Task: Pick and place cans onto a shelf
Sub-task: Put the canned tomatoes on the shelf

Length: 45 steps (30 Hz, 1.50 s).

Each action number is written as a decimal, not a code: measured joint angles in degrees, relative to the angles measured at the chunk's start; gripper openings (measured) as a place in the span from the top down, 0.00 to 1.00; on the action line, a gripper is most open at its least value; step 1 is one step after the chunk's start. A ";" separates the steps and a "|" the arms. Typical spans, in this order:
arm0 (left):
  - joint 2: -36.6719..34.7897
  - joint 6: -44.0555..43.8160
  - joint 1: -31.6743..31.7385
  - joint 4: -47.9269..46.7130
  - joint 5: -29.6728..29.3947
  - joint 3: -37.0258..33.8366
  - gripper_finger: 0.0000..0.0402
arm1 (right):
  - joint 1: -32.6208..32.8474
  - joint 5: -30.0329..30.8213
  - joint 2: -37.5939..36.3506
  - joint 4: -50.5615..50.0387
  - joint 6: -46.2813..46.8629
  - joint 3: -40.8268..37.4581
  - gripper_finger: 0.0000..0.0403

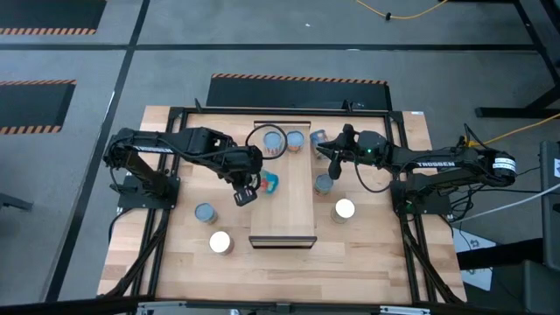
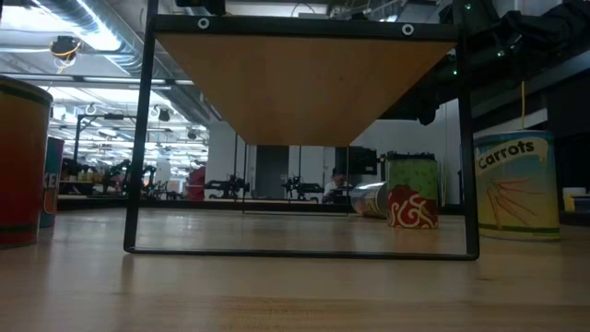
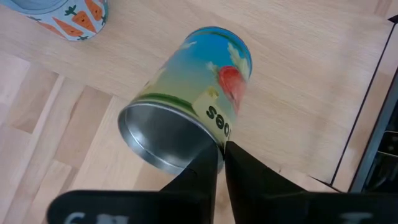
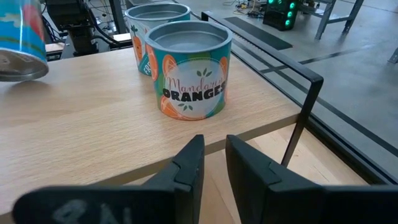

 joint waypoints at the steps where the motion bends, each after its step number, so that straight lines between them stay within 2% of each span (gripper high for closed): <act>1: -0.01 0.00 0.00 0.00 0.00 0.00 0.93 | 0.00 0.00 0.00 0.00 0.00 0.00 0.82; 17: -0.04 1.41 -0.02 0.07 -0.53 0.00 0.90 | 0.00 -0.01 0.00 -0.07 -0.04 0.00 0.82; 21: -0.04 0.39 -0.04 -0.07 0.77 0.00 0.84 | 0.00 -0.02 0.00 -0.13 -0.07 0.00 0.82; 28: -0.11 -3.41 -0.52 -2.92 3.31 -1.50 0.68 | 0.00 -0.13 0.00 0.41 -0.09 -0.02 0.82; 31: -0.09 -3.54 -1.60 -3.24 3.81 -3.28 0.64 | -0.02 -3.61 -0.18 1.72 -0.12 0.37 0.82; 37: -0.11 -3.54 -3.78 0.28 4.46 -8.90 0.63 | 0.40 -16.32 -0.57 1.33 -1.17 5.49 0.82; 45: -0.02 -2.87 -4.50 9.98 2.58 -14.79 0.63 | 7.80 -15.49 2.46 0.61 -4.50 9.78 0.82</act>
